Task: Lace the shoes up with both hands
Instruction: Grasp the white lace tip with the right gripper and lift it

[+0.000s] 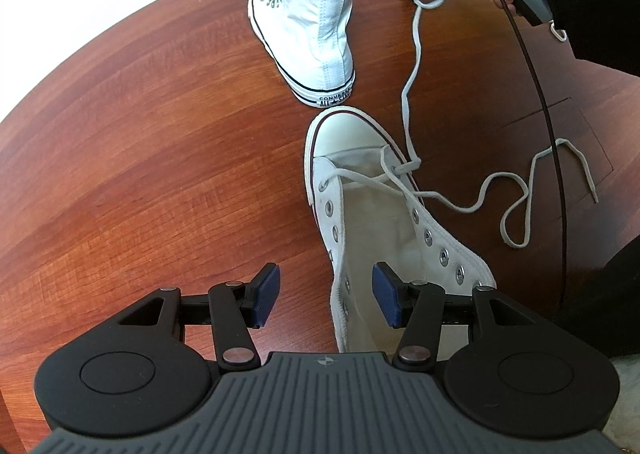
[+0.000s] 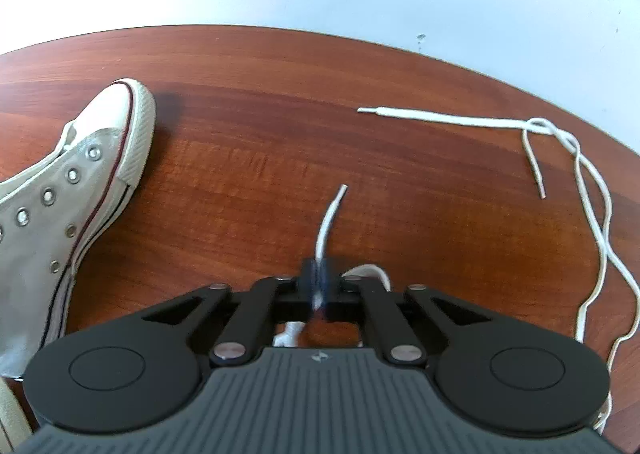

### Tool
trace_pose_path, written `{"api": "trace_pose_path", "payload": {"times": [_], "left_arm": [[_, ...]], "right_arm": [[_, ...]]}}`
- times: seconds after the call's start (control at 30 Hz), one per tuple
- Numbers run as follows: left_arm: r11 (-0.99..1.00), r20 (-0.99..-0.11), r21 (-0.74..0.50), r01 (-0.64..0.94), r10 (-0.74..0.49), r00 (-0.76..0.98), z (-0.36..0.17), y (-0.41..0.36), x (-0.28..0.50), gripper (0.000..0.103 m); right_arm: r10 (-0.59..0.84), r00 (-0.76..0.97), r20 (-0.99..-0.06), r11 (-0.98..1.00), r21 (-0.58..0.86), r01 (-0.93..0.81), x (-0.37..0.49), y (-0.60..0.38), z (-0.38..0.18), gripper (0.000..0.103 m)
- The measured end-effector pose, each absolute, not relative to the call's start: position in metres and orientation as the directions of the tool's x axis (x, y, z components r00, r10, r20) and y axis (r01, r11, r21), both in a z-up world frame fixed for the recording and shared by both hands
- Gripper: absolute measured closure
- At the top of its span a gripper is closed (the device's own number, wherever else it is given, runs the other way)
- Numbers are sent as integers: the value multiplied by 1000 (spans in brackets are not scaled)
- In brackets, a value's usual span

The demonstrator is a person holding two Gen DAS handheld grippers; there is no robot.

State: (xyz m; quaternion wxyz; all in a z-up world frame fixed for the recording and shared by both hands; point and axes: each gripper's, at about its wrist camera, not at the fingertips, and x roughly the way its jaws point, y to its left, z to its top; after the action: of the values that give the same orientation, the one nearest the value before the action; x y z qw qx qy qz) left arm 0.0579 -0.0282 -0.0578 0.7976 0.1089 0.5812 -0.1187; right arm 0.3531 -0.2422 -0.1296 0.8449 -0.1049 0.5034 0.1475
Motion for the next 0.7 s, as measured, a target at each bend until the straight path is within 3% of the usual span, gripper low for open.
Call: {"api": "trace_pose_path", "payload": {"times": [0.57, 0.7], "left_arm": [[951, -933, 19, 308, -94, 347, -53, -19, 53, 49], [949, -932, 9, 315, -106, 348, -55, -19, 54, 55]], "right_arm": [[260, 467, -845, 925, 79, -372, 291, -259, -62, 101], [289, 462, -838, 910, 91, -404, 267, -257, -47, 101]]}}
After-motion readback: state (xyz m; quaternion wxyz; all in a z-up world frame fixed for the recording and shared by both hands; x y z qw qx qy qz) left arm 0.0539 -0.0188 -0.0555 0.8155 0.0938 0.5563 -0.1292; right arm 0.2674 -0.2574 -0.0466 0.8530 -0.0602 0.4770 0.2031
